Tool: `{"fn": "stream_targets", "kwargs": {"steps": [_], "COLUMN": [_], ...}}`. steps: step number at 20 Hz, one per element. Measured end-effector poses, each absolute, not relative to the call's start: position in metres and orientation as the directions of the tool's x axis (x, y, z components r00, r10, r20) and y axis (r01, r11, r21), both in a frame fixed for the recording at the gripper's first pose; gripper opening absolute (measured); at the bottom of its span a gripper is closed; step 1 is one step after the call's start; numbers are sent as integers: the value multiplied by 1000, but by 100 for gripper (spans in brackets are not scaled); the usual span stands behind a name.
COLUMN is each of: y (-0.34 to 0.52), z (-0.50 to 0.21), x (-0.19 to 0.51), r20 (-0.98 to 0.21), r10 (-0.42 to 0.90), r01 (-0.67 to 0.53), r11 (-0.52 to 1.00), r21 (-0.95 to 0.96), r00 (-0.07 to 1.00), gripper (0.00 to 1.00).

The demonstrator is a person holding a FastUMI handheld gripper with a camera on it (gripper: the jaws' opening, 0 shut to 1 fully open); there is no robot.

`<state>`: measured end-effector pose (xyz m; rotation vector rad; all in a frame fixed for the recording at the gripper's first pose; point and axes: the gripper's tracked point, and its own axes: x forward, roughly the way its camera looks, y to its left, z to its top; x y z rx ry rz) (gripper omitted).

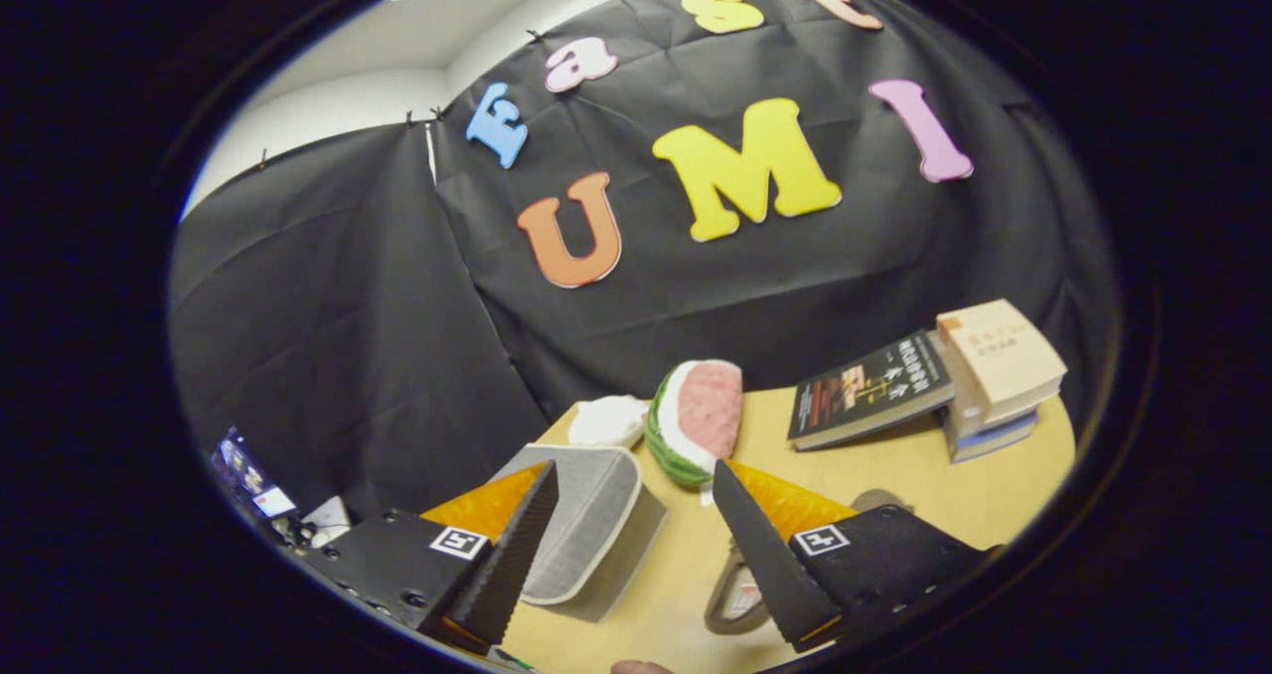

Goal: Open the storage box then place both shoes into the box .Put the left shoe in first, then the right shoe, with the right side of both shoes facing outward in a uniform manner.

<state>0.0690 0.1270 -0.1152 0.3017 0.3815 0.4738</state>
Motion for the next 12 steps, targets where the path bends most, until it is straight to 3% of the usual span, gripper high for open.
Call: {"fn": "stream_targets", "kwargs": {"steps": [6, 12], "y": [173, 206], "z": [-180, -230], "x": [84, 94], "r20": [-373, -408], "r10": [629, 728], "r01": [-362, -263], "r11": [733, 616], "r21": [576, 743], "r00": [682, 551], "gripper": [96, 95]}}
